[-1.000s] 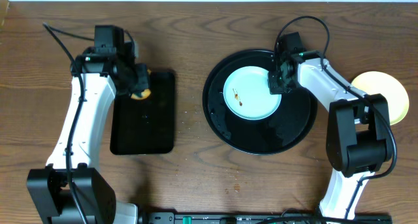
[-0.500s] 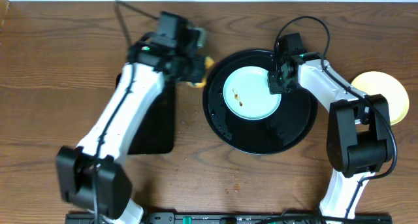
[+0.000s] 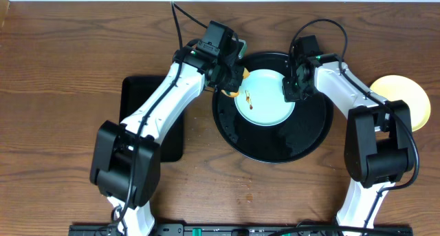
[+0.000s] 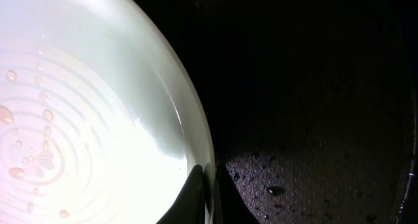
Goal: Clean dirty plates on tray and stack at the side
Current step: 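Carry the sponge with the left gripper over to the light-blue plate, then scrub the light-blue plate's stained area with the left-gripper sponge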
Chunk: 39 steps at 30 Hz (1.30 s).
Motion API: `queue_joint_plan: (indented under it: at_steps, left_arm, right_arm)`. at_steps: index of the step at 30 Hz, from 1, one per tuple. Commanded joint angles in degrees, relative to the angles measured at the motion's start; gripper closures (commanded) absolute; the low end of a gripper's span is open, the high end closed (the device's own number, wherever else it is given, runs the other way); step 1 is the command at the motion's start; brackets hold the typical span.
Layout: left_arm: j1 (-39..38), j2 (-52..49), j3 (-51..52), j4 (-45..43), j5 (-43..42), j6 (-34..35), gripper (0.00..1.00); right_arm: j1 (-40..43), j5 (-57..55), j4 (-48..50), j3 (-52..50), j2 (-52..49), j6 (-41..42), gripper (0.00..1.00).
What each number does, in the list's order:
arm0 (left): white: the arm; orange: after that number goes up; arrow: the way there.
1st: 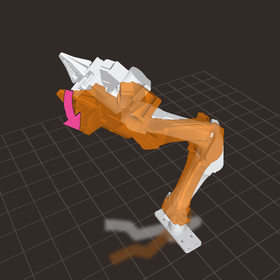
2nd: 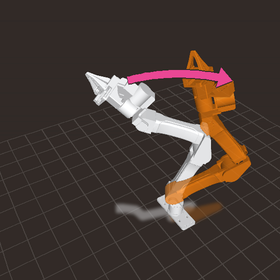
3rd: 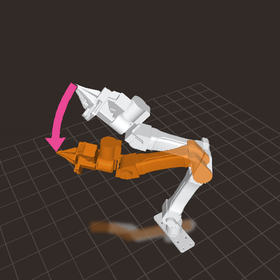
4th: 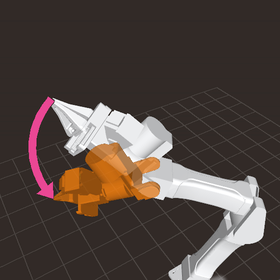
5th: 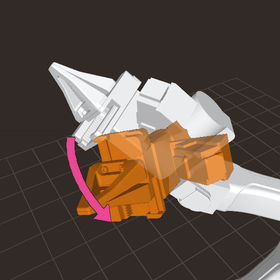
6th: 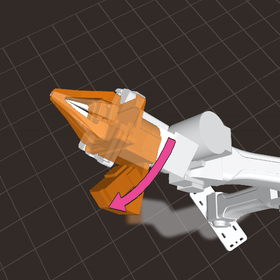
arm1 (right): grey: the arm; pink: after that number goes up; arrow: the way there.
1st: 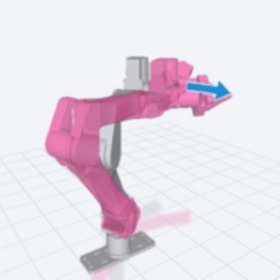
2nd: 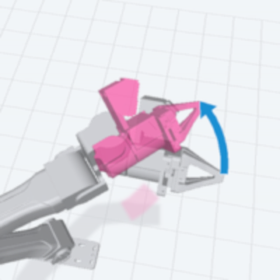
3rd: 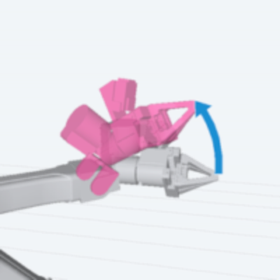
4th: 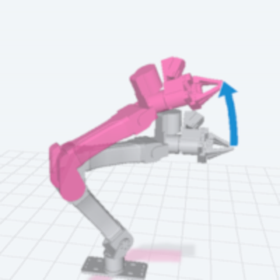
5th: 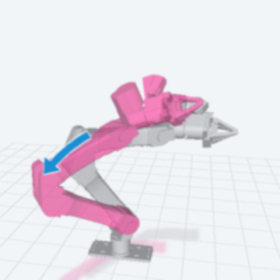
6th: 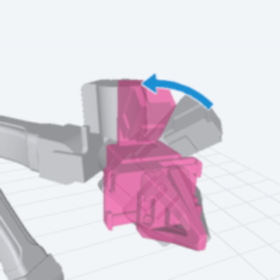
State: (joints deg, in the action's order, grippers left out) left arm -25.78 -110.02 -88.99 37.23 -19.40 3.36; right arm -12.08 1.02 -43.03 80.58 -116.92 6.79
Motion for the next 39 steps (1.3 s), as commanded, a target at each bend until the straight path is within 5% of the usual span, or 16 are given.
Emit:
queue_joint_plan:
  at_steps: [1,10,19,31,39]
  left_arm:
    - [0.1,-1.4,-1.1,-1.7,-0.5,-2.2,0.92]
    - [-0.9,-4.8,-1.1,-8.1,-0.5,-4.1,0.93]
    - [-3.4,-7.8,-1.1,-11.5,-0.5,-17.1,0.93]
    - [-3.5,-12.0,-1.1,-15.1,-0.4,-19.4,0.92]
    - [-3.5,-12.2,-1.1,-15.1,0.2,-19.5,0.93]
  right_arm:
    - [0.2,0.3,-0.6,0.0,0.6,0.5,0.99]
    - [0.2,0.3,-0.5,0.0,0.5,0.4,0.99]
    - [0.2,0.3,-0.2,0.0,0.5,0.4,0.99]
    - [0.2,0.3,0.7,0.0,0.5,0.4,0.99]
    - [0.2,0.3,1.5,-0.1,0.5,0.4,0.79]
